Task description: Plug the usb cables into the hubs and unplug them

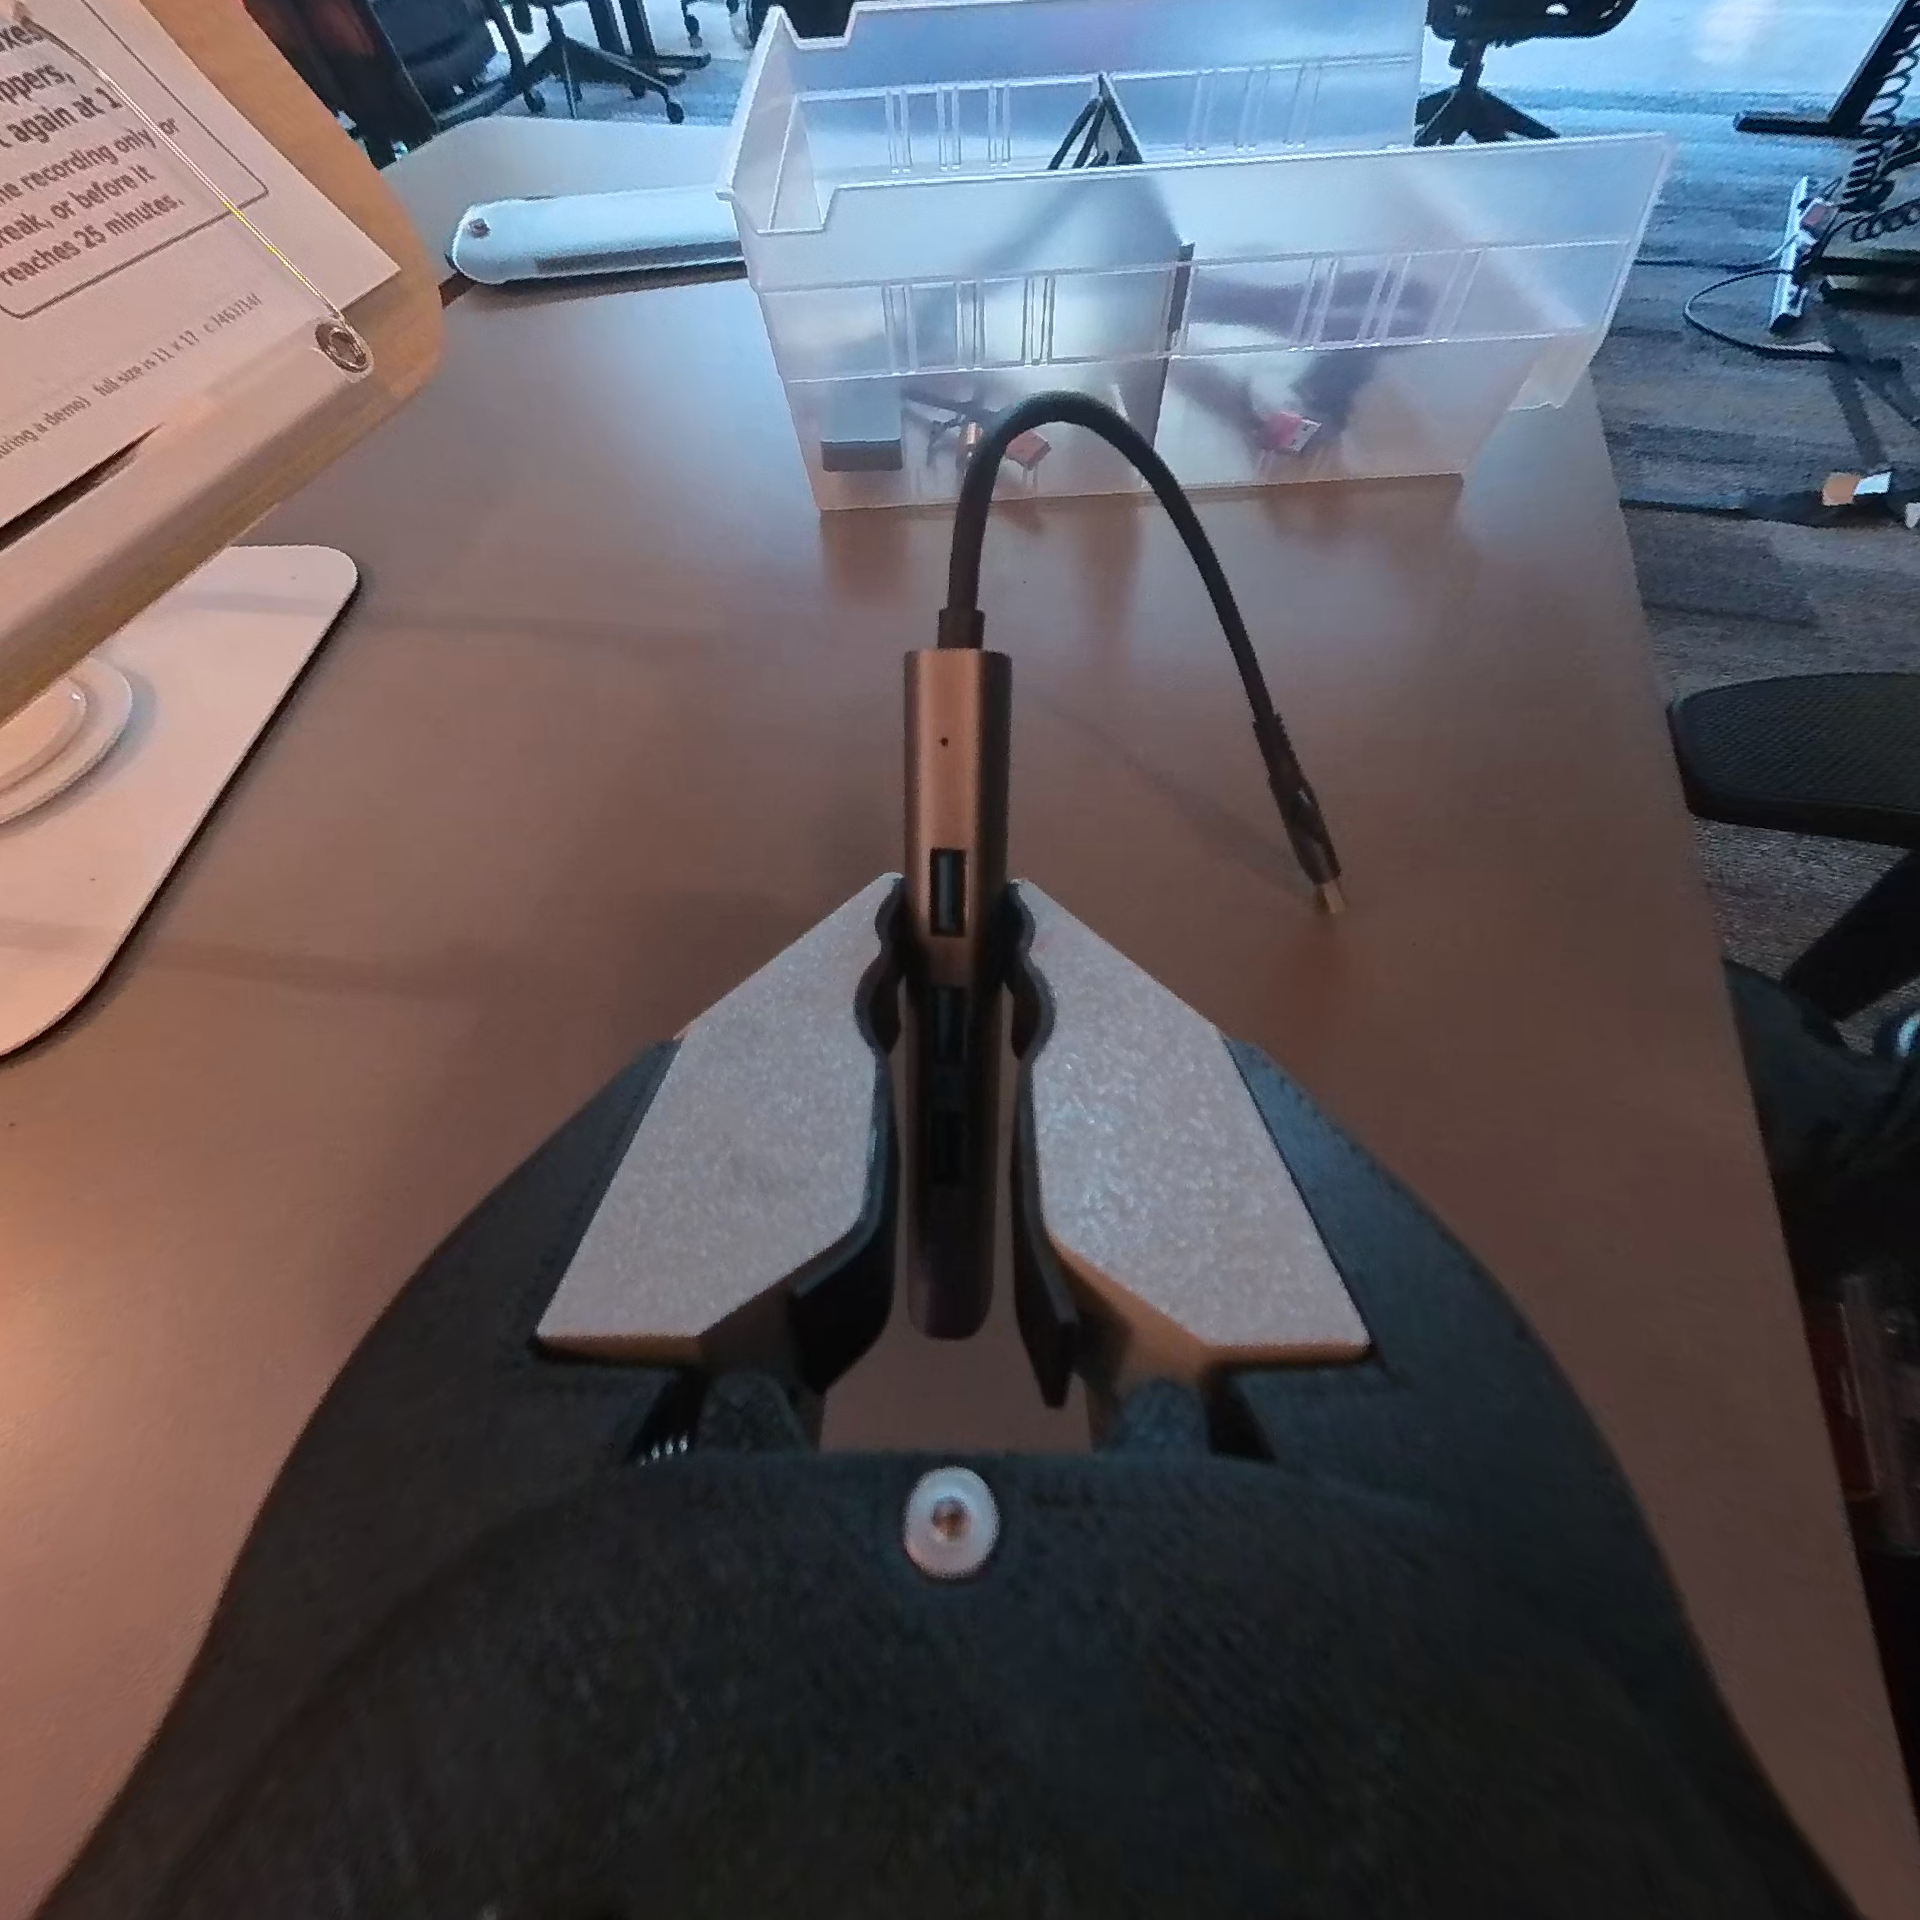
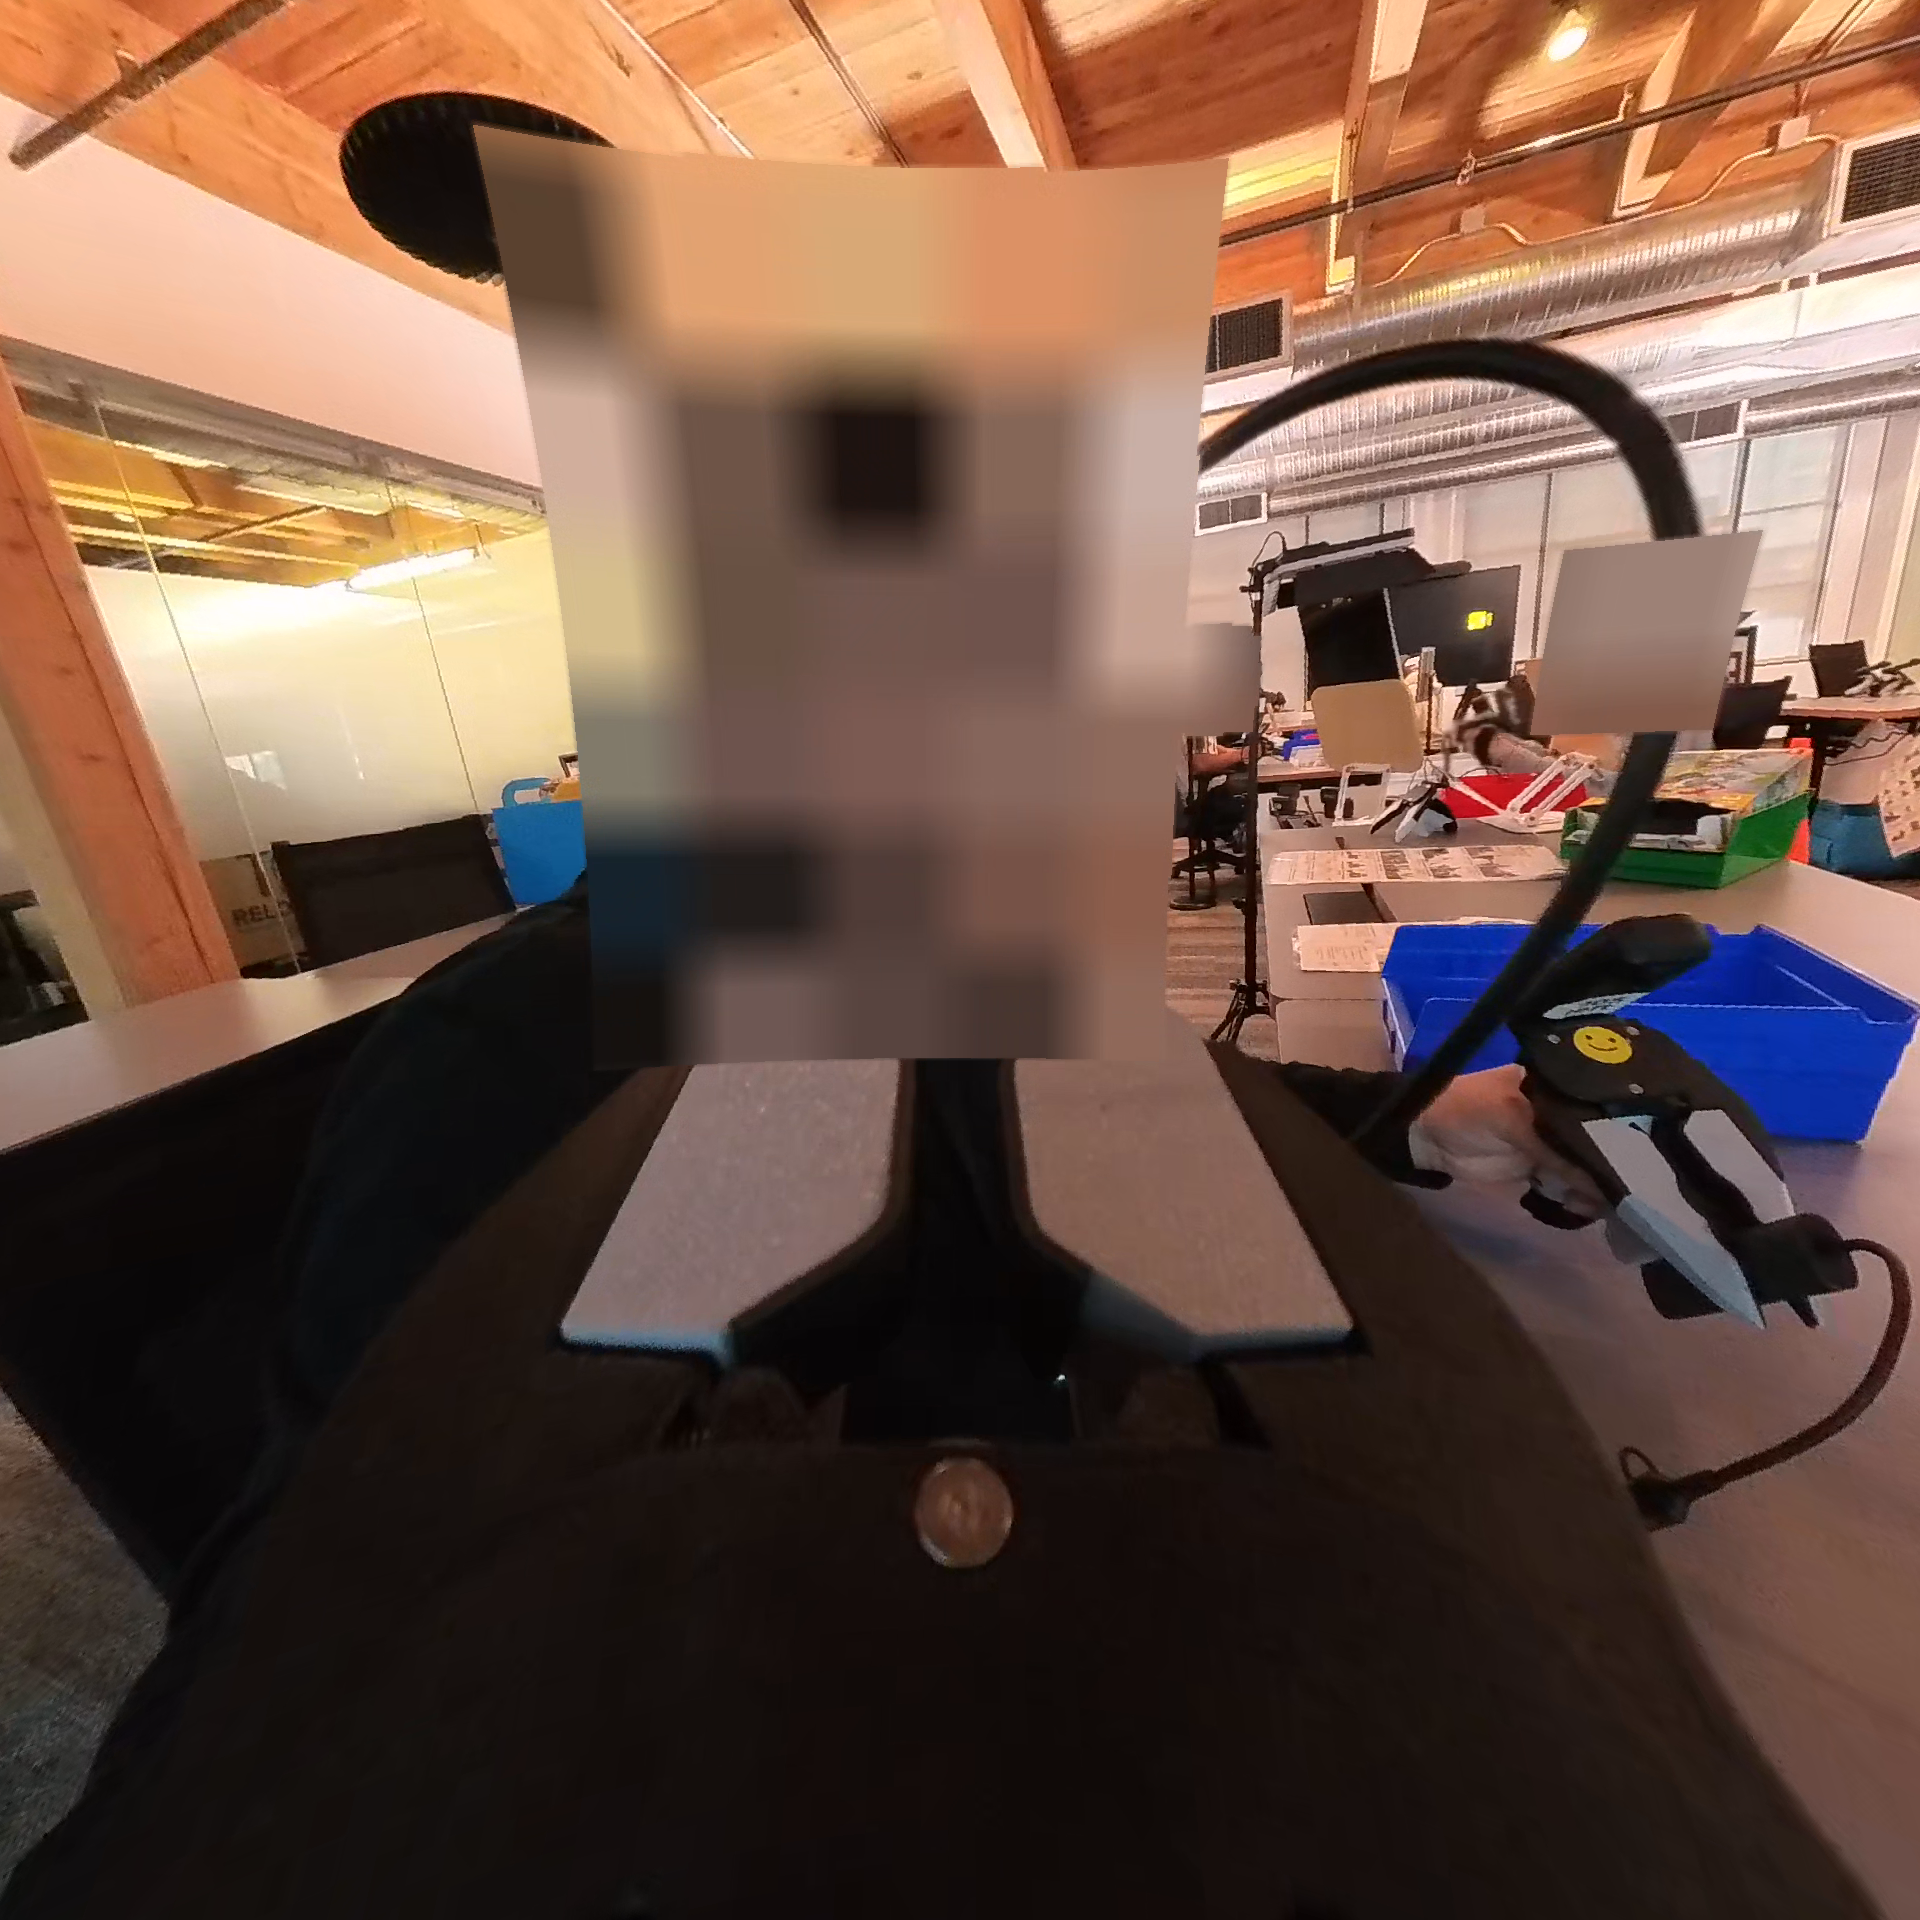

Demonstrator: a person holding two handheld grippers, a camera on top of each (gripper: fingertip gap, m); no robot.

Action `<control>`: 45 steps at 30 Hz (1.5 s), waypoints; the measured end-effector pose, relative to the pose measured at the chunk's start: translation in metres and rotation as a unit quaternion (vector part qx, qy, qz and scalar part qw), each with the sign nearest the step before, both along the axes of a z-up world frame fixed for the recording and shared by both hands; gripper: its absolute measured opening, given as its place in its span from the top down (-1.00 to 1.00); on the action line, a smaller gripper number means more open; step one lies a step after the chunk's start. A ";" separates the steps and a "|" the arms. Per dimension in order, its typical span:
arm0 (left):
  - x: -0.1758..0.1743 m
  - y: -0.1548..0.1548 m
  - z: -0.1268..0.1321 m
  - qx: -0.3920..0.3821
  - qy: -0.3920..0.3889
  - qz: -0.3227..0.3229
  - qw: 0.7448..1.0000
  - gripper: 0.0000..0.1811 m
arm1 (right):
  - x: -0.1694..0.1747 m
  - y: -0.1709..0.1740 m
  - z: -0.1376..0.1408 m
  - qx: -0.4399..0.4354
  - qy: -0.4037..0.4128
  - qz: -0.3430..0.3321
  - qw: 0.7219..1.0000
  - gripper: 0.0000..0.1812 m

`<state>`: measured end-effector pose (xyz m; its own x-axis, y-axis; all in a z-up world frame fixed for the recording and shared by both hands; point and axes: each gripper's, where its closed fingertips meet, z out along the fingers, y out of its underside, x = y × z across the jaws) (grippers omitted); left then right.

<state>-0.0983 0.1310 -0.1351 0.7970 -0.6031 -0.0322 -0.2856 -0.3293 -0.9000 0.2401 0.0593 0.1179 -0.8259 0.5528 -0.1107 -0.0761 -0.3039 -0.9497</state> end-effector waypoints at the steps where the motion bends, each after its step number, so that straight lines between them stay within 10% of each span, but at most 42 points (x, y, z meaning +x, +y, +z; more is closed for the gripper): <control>1: 0.000 0.000 0.000 0.000 0.000 0.000 1.000 0.84 | 0.000 0.000 0.000 0.000 -0.001 -0.001 1.000 0.95; 10: 0.000 0.000 0.001 0.001 0.000 0.000 1.000 0.84 | -0.005 0.008 -0.004 0.001 -0.011 -0.022 1.000 0.95; 14: 0.000 0.000 0.000 0.000 -0.001 0.000 1.000 0.84 | -0.030 0.058 -0.031 0.053 -0.094 -0.198 0.974 0.96; 20: 0.001 -0.001 0.001 0.003 0.004 -0.001 1.000 0.84 | -0.017 0.194 -0.104 0.190 -0.326 -0.523 0.765 0.96; 33: -0.003 0.000 0.004 0.012 0.001 0.007 1.000 0.84 | -0.012 0.250 -0.227 0.322 -0.605 -0.494 0.536 0.77; 41: 0.003 -0.003 0.009 0.022 0.000 -0.006 1.000 0.84 | -0.044 0.235 -0.189 0.346 -0.549 -0.509 0.565 0.71; 45: 0.009 -0.006 0.013 0.033 0.000 -0.022 0.999 0.84 | -0.088 0.199 -0.173 0.351 -0.503 -0.480 0.627 0.68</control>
<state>-0.0889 0.1253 -0.1218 0.7693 -0.6347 -0.0733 -0.2989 -0.2562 -0.9192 0.1522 0.2587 -0.0548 0.2170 0.9462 0.2400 0.8411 -0.0564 -0.5379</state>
